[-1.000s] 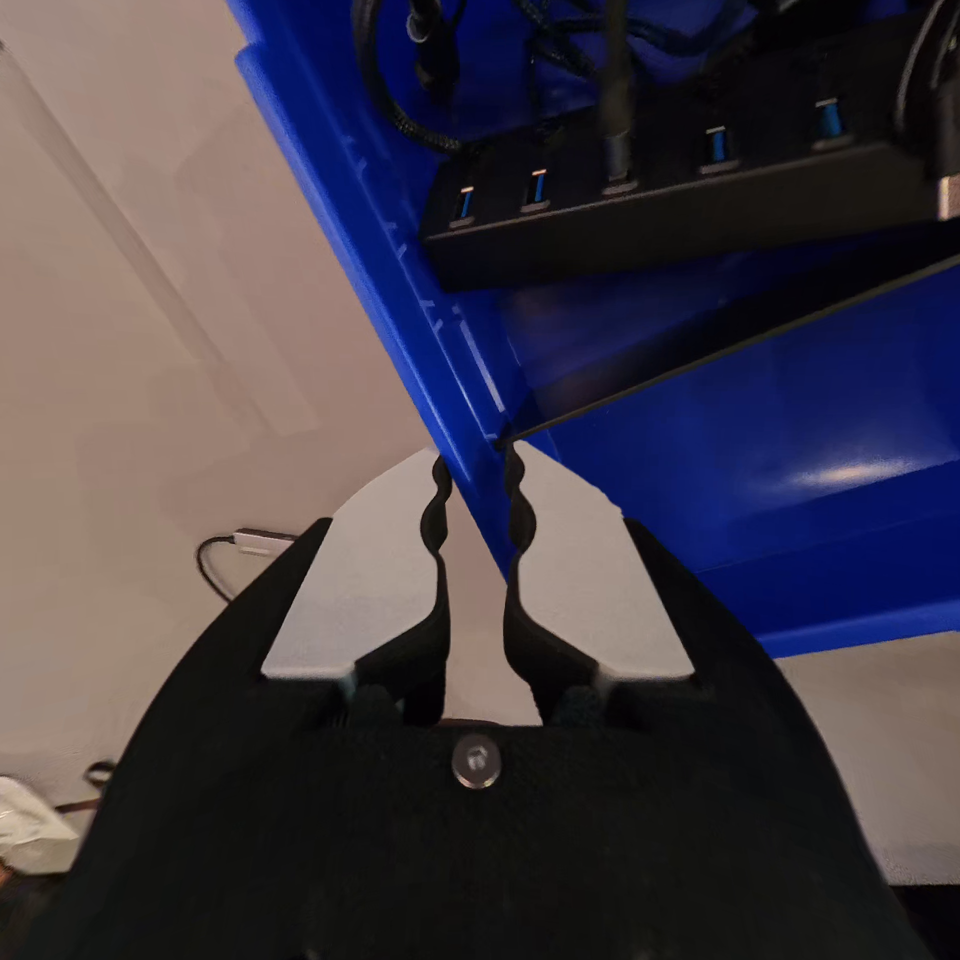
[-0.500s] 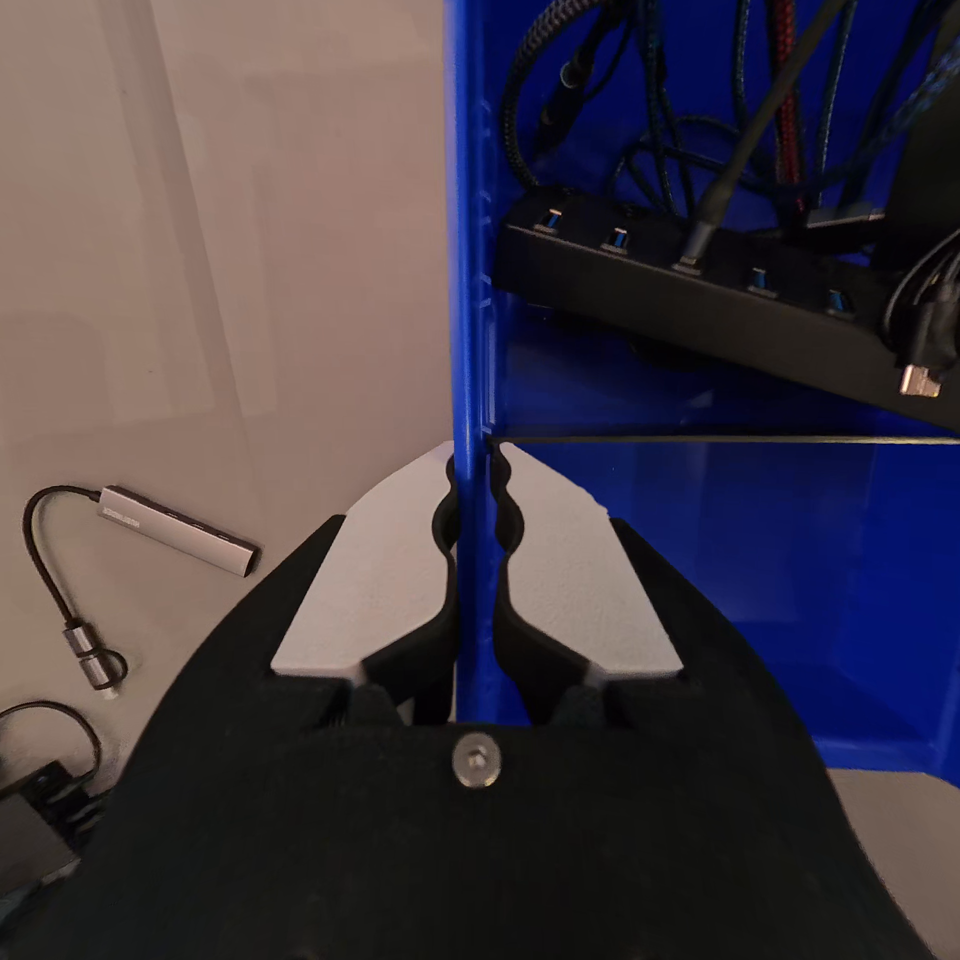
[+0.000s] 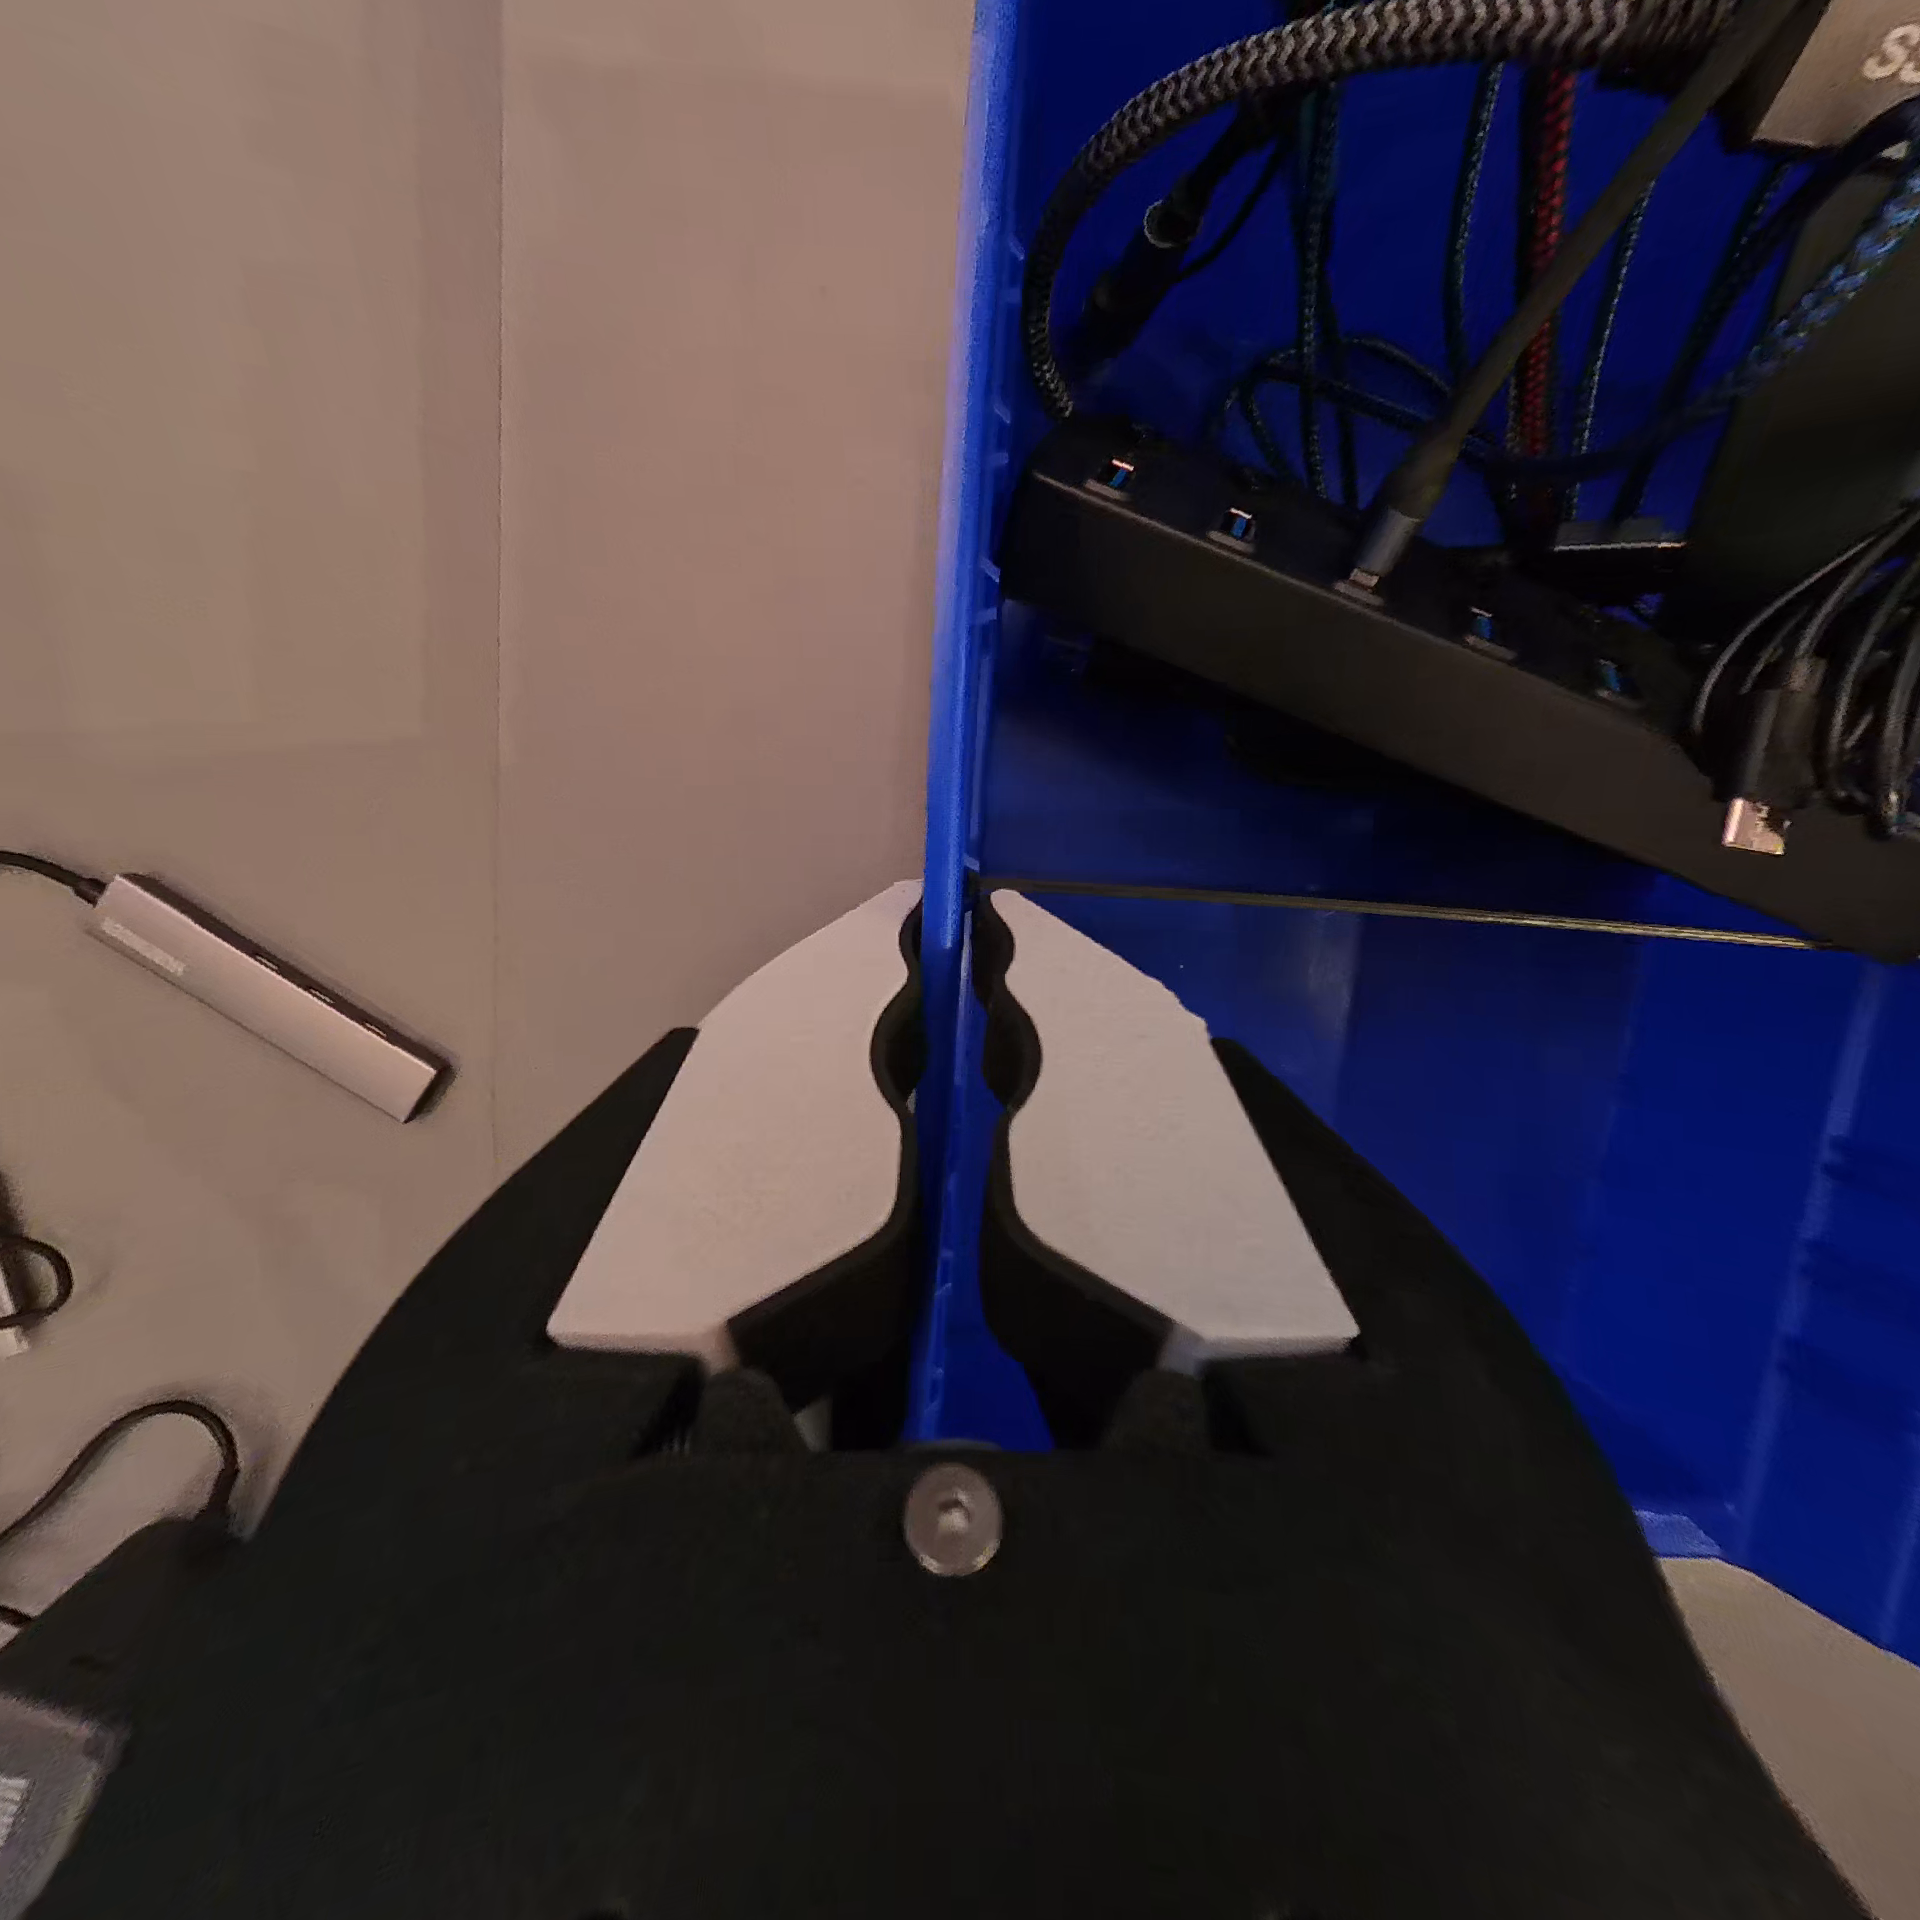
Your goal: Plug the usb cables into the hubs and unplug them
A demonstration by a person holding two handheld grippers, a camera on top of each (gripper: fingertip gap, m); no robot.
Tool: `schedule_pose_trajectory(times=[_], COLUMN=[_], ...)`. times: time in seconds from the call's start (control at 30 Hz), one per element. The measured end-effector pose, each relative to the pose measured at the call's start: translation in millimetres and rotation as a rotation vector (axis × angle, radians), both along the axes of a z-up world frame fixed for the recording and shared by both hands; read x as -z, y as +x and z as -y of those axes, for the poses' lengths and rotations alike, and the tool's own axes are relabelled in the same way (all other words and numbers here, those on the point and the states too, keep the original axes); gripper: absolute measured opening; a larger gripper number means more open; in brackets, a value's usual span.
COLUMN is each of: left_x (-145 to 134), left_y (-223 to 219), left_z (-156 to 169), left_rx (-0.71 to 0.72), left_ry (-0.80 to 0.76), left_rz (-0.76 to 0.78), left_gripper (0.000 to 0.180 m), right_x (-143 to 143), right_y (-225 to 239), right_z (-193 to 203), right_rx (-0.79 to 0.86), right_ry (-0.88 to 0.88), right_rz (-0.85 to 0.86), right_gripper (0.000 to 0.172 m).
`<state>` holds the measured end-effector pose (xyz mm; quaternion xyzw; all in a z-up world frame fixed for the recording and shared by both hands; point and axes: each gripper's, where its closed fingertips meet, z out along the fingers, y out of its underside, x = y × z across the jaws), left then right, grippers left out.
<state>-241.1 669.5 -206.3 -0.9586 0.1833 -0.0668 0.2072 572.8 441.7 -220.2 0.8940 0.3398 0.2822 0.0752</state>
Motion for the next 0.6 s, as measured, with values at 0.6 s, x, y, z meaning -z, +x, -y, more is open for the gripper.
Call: schedule_pose_trajectory(times=[0.6], left_x=[-5.6], left_y=[19.7], left_z=[1.8], left_rx=[-0.003], left_ry=[0.0], left_rz=[0.105], left_gripper=[0.016], right_x=[2.1], right_y=[-4.7], right_z=[3.1], right_rx=[0.034], right_ry=[0.085], right_rz=[-0.007], right_gripper=[0.054])
